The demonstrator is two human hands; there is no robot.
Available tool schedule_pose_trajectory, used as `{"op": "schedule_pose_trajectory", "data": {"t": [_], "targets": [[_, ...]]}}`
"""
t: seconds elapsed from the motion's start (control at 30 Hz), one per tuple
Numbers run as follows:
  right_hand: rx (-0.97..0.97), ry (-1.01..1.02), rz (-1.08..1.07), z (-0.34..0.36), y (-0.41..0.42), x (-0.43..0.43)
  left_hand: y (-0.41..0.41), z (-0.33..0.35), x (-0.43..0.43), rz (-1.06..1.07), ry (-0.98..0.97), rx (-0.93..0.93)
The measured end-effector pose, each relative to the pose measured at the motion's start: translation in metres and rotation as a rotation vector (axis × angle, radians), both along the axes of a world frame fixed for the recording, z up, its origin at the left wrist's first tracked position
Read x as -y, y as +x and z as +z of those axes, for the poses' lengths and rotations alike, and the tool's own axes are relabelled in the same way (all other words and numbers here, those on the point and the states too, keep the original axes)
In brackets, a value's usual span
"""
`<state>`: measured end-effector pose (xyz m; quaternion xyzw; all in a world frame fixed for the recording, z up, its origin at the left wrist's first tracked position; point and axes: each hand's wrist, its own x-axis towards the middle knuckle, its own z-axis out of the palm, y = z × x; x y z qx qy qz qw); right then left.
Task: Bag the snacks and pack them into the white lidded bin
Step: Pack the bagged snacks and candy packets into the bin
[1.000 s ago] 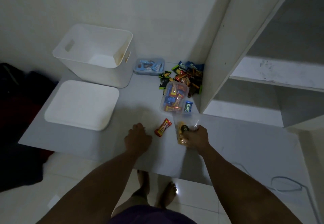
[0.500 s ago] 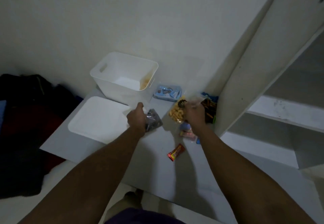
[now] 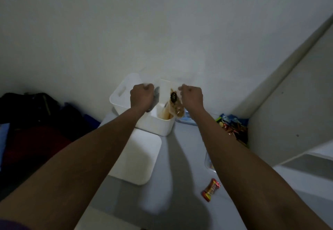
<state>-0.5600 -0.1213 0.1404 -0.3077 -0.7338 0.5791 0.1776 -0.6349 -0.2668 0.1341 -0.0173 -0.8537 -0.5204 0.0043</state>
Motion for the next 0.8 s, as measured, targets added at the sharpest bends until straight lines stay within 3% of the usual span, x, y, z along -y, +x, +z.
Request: {"op": "schedule_pose_trajectory", "data": {"t": [0.3,0.47,0.63,0.8], "targets": [[0.138,0.11,-0.033,-0.041,-0.061,0.025,-0.07,-0.046,0.006,-0.203,-0.145,0.112],[0.138,0.179,0.018,-0.053,-0.072,0.029,-0.08,-0.066,0.0,-0.165,-0.112,0.252],[0.46,0.443,0.196,-0.064,-0.076,0.032,-0.084,-0.076,-0.006,-0.216,-0.026,0.438],[0.643,0.785,0.31,-0.07,-0.078,0.033,-0.086,-0.073,-0.013,-0.255,0.023,0.644]]}}
